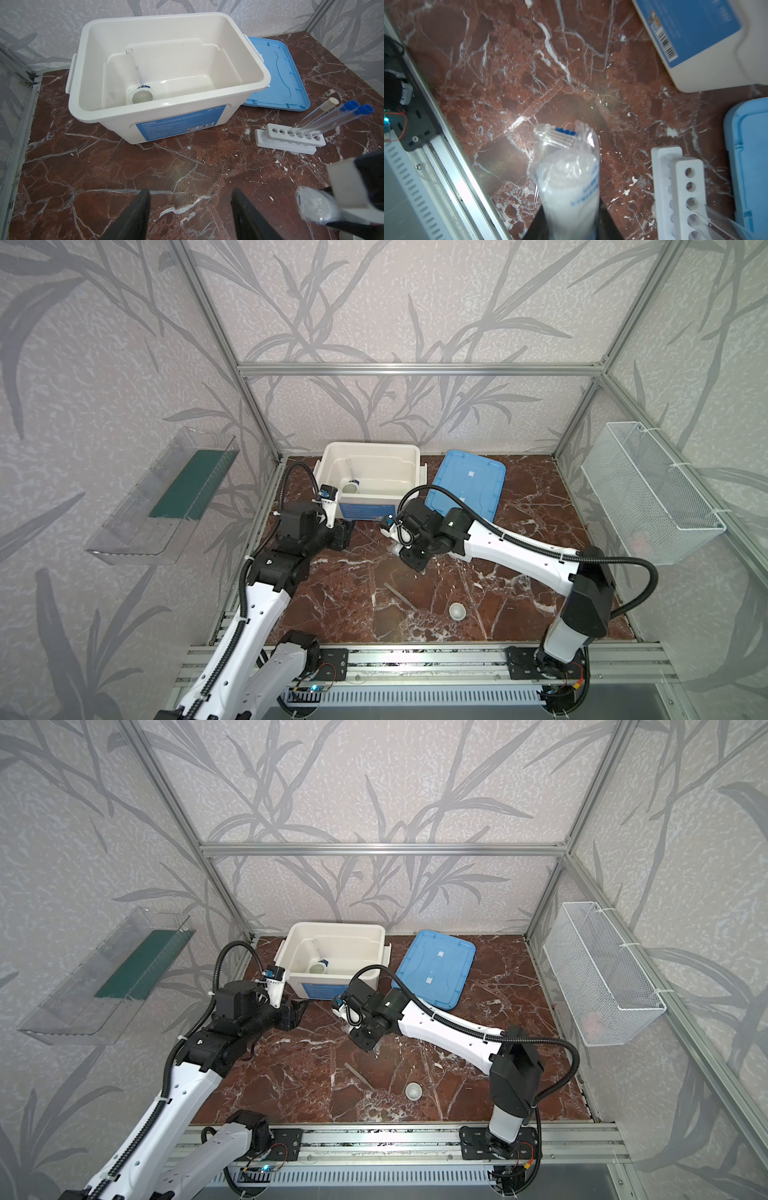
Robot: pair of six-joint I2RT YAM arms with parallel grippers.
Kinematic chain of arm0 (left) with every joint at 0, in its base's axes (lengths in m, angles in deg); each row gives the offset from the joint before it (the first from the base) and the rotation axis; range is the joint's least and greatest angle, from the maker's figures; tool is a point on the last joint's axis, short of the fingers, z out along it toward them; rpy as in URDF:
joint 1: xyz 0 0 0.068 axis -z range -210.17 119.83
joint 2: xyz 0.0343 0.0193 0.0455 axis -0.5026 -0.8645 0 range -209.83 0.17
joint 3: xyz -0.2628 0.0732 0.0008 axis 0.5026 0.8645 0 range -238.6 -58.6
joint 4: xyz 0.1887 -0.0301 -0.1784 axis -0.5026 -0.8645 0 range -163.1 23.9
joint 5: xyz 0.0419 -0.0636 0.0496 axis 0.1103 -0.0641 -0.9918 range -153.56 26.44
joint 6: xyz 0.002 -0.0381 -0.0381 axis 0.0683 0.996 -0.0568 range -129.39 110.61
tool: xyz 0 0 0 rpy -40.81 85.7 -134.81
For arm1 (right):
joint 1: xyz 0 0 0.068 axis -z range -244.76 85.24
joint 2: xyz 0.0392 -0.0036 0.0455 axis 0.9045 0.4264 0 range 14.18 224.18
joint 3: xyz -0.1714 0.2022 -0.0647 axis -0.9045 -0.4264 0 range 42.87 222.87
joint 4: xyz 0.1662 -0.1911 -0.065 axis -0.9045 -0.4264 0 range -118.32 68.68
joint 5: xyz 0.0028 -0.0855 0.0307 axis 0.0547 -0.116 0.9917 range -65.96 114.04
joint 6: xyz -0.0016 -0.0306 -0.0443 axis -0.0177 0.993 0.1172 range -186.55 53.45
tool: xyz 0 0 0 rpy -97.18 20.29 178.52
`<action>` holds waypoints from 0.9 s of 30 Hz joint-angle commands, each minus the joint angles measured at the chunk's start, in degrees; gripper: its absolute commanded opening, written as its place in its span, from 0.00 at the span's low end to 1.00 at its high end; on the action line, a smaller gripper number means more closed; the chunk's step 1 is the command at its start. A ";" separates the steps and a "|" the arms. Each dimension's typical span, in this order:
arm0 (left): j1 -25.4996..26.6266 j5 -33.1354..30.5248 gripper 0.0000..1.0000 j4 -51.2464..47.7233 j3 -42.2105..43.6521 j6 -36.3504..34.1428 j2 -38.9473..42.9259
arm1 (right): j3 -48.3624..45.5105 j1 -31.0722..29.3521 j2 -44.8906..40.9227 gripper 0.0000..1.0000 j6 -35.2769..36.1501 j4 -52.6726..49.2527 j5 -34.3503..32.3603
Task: Organize the chemistry lab equipment
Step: 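Carry the bandage roll with the right gripper over the white tub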
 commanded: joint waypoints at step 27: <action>-0.24 -0.30 0.63 0.82 0.62 1.86 4.85 | 77.20 14.70 42.76 0.27 -29.87 -15.48 -8.50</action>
